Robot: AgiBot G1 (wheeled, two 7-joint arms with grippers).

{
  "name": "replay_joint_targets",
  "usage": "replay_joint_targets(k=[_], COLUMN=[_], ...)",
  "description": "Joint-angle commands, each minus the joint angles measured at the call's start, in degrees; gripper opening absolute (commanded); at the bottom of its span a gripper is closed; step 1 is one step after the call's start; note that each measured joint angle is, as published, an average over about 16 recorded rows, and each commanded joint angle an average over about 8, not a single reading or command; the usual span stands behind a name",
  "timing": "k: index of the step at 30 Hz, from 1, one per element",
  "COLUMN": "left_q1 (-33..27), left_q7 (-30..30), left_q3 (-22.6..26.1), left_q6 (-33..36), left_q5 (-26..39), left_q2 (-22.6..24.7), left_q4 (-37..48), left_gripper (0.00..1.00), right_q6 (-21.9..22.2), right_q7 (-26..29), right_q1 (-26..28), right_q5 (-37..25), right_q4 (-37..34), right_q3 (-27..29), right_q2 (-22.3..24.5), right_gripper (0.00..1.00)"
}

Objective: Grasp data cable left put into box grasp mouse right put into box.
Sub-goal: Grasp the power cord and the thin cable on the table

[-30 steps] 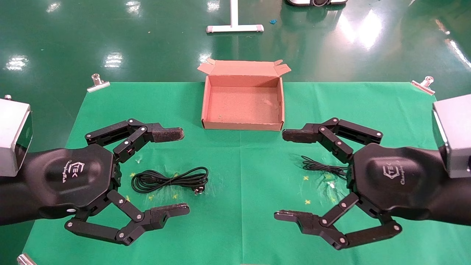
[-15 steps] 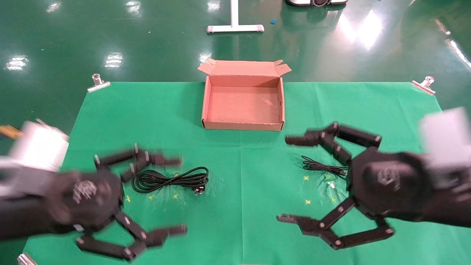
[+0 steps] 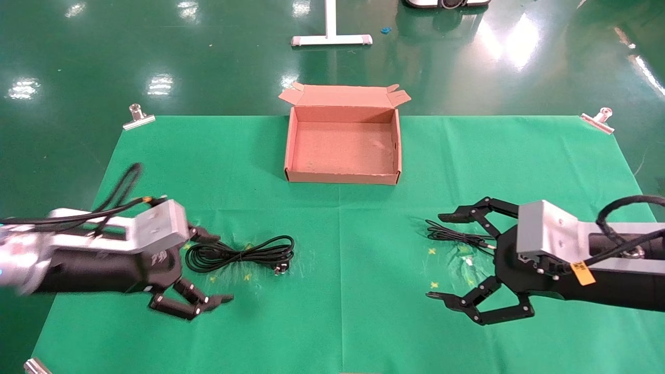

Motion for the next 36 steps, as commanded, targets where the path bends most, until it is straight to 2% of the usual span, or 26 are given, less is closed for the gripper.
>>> replay_joint_targets(k=[1,6,13,23,36], left_q1=[-1.9,-3.4,-4.0,-4.7,-5.1], left_q7=[0.7,4.7,7.0,7.1,7.7], left_q3=[1.6,4.3,6.5,7.9,7.8], left_q6=[-0.1,-2.5,-5.6,-7.7,-10.0], left_q5=[4.1,10.2,15.1,19.1,19.6], left_q2=[2.1,7.0,11.4,13.8,15.9], left_q4=[1.1,3.7,6.1,8.0,11.3], left_gripper=[1.00,1.00,1.00,1.00,1.00], right_q6=[0.1,0.1,0.3,0.9,1.5], right_q7=[0.5,0.9,1.0,0.5,0.4], right_q1=[0.1,-0.7,-2.4,-3.5,-4.3], right_q5=[0.1,1.2,2.7,3.0,2.7], right_q4=[0.0,-0.1,-0.1,-0.2,-0.3], right_q3=[0.0,0.6,1.4,2.0,2.0], right_q2=[0.0,0.9,2.6,3.5,3.7], right_gripper=[1.00,1.00,1.00,1.00,1.00])
